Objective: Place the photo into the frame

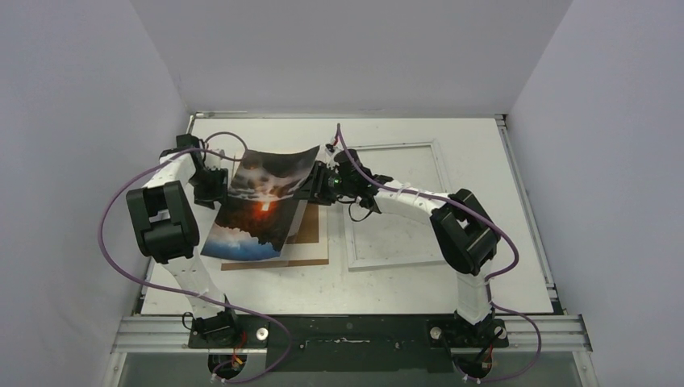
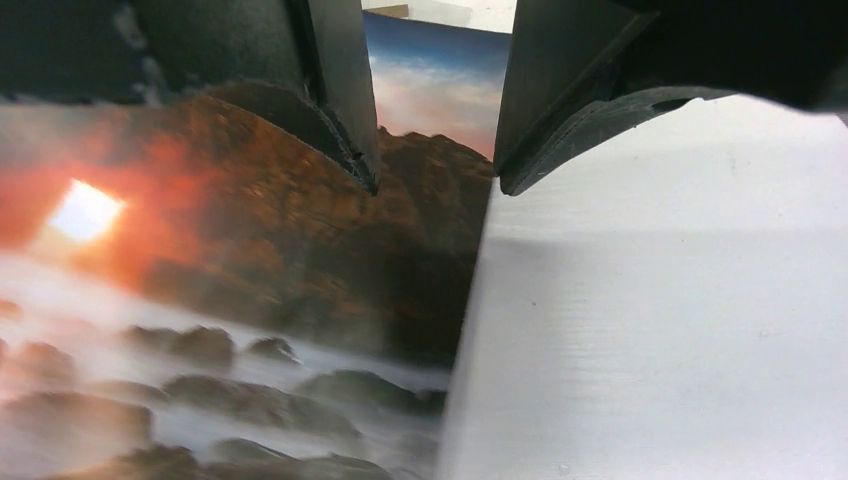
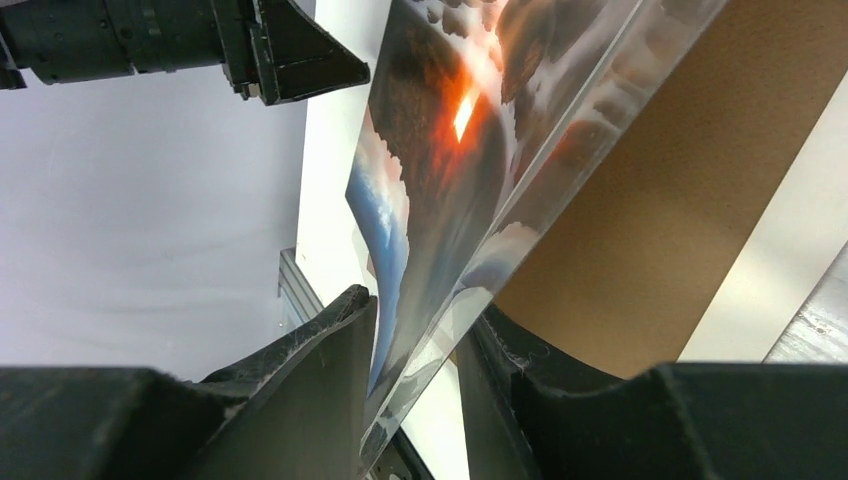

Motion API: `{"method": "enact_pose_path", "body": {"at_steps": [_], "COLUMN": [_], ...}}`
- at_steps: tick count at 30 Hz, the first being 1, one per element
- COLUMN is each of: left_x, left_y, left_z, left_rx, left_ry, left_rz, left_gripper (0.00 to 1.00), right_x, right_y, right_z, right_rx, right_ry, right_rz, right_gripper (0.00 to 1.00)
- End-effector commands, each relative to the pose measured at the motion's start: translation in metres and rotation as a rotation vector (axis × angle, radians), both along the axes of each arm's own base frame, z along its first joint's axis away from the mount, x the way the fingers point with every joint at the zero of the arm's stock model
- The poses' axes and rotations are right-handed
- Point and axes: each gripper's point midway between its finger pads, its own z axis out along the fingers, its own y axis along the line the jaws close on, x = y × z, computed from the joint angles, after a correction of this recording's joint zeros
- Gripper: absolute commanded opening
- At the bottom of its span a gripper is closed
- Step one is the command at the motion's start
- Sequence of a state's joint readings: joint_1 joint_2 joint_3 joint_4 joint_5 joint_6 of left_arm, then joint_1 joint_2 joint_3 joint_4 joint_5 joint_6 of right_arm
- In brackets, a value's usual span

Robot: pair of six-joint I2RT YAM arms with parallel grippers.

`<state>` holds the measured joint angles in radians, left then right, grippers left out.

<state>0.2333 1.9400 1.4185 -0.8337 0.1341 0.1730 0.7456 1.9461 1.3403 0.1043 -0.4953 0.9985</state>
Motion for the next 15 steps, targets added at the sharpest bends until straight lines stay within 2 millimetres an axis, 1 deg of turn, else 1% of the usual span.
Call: {"method": "enact_pose_path", "body": {"at_steps": [1, 5, 11, 15], "left_x": [0.000, -0.009, -0.010, -0.013], "left_y": [-0.001, -0.001, -0.001, -0.001], "left_z": [0.017, 0.002, -0.002, -0.008], "left_rx": [-0.010, -0.008, -0.007, -0.009], "left_ry": [-0.046, -0.016, -0.011, 0.002], "left_rz": [-0.018, -0.020, -0.020, -0.022], "left_gripper": [0.44, 0.43, 0.42, 0.41], "right_x": [0.003, 0.002, 0.006, 0.009], "right_y": [0.002, 0.000, -0.005, -0.008], "right_z": [0.052, 0.045, 0.044, 0.033], "right_rx": [0.094, 0.088, 0.078, 0.055], "right_ry": [-0.087, -0.070, -0.071, -0.050], "right_rz": [0.011, 0.008, -0.006, -0.011], "right_gripper": [0.35, 0.29, 0.19, 0.13]}}
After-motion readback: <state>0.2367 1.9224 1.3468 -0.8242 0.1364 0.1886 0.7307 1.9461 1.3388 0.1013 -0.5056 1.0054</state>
